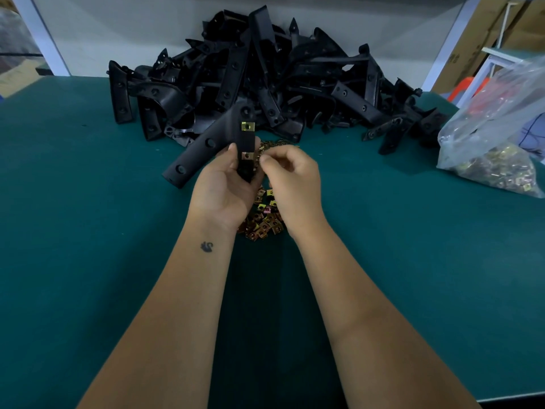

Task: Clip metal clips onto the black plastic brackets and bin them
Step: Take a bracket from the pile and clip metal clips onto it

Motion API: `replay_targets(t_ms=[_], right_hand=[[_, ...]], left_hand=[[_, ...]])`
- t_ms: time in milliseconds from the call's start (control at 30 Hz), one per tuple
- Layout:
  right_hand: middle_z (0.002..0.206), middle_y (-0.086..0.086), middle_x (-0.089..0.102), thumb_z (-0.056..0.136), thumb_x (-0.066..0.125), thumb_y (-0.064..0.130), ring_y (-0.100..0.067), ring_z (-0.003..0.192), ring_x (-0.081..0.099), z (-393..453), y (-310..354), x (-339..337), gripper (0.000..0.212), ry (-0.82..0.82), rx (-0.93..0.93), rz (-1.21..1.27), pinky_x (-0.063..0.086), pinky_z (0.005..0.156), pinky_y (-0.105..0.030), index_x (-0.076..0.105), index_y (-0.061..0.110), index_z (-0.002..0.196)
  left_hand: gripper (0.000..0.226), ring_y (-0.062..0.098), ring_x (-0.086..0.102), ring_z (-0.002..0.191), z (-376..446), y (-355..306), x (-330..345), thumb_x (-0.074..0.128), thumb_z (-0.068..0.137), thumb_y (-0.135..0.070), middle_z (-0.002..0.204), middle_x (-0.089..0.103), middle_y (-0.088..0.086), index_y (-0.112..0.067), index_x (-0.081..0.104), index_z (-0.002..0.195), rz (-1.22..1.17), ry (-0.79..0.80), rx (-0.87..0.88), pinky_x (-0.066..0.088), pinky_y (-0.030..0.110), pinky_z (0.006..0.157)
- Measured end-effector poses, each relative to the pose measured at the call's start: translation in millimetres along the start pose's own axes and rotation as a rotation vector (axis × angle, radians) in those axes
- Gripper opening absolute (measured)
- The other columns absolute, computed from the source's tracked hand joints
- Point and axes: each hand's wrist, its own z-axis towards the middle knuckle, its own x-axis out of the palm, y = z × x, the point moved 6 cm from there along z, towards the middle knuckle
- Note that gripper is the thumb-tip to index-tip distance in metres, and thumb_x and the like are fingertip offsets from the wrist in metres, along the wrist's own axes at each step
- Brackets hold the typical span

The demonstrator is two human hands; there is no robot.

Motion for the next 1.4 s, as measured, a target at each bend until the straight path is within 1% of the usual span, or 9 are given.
replay_targets(t_ms=[133,300,467,567,667,800,967,1133,1400], right_hand=[[0.084,0.009,0.069,0.088,0.068,0.009,0.001,0.082,0.062,-2,4,6,0.007,0.032,-0.098,-0.017,0.046,0.074,-0.011,0.073,0.013,0.087],[0.079,0.006,0.07,0.086,0.07,0.007,-0.003,0.08,0.063,-1,2,6,0.011,0.05,-0.082,0.006,0.049,0.077,-0.017,0.073,0.014,0.078],[0.074,0.007,0.066,0.087,0.07,0.009,0.0,0.072,0.06,-3,1,11,0.01,0.112,-0.045,0.028,0.047,0.068,-0.014,0.07,0.013,0.078],[0.071,0.01,0.064,0.09,0.068,0.009,-0.001,0.068,0.058,-1,2,9,0.014,0.13,-0.024,0.083,0.047,0.066,-0.016,0.067,0.014,0.076],[0.065,0.01,0.06,0.092,0.064,0.008,-0.006,0.058,0.052,2,2,0,0.024,0.102,0.049,0.234,0.043,0.056,-0.019,0.061,0.02,0.071],[0.078,-0.004,0.068,0.095,0.057,0.011,-0.013,0.058,0.054,8,-3,-15,0.036,0.051,0.168,0.515,0.041,0.056,-0.024,0.055,0.025,0.062],[0.075,-0.001,0.069,0.099,0.05,0.025,-0.012,0.058,0.054,12,-11,-25,0.016,-0.016,0.254,0.654,0.041,0.06,-0.025,0.054,0.016,0.087],[0.088,-0.003,0.067,0.095,0.052,0.05,-0.014,0.066,0.06,11,-12,-18,0.041,0.034,0.297,0.807,0.049,0.064,-0.026,0.054,0.014,0.115],[0.076,0.003,0.063,0.094,0.066,0.024,-0.009,0.056,0.054,8,-8,-33,0.008,-0.196,0.255,0.697,0.046,0.056,-0.022,0.063,0.019,0.089]], left_hand=[[0.025,0.028,0.059,0.122,-2,5,3,0.043,0.105,-0.015,0.118,0.064,0.016,-0.001,0.058,0.12,-0.033,0.018,-0.073,0.054,0.04,0.093],[0.034,0.02,0.069,0.094,-1,4,0,0.048,0.102,-0.01,0.106,0.068,0.013,-0.002,0.05,0.135,-0.081,-0.017,-0.006,0.058,0.036,0.086],[0.046,0.023,0.065,0.099,0,7,1,0.048,0.102,-0.01,0.118,0.06,0.016,-0.001,0.039,0.146,-0.029,-0.021,0.002,0.061,0.035,0.079],[0.049,0.025,0.064,0.105,2,5,1,0.051,0.1,-0.011,0.118,0.062,0.014,-0.004,0.038,0.147,0.045,0.003,0.004,0.057,0.036,0.088],[0.051,0.021,0.065,0.111,5,1,-4,0.058,0.097,-0.016,0.121,0.065,0.009,-0.007,0.041,0.144,0.05,-0.057,0.026,0.055,0.035,0.091],[0.035,0.018,0.065,0.096,8,-10,-21,0.063,0.096,-0.018,0.115,0.064,0.008,-0.012,0.054,0.129,-0.039,-0.199,0.112,0.057,0.026,0.072],[0.005,0.013,0.065,0.089,7,-15,-22,0.063,0.095,-0.01,0.102,0.067,0.005,-0.013,0.064,0.099,0.077,-0.209,0.154,0.056,0.018,0.075],[0.008,0.016,0.066,0.087,6,-11,-15,0.06,0.095,-0.001,0.094,0.065,0.005,-0.009,0.058,0.096,0.06,-0.126,0.17,0.057,0.021,0.075],[0.015,0.015,0.069,0.082,-2,8,8,0.058,0.093,0.007,0.093,0.068,0.008,-0.008,0.061,0.09,0.221,-0.033,0.118,0.057,0.021,0.07]])
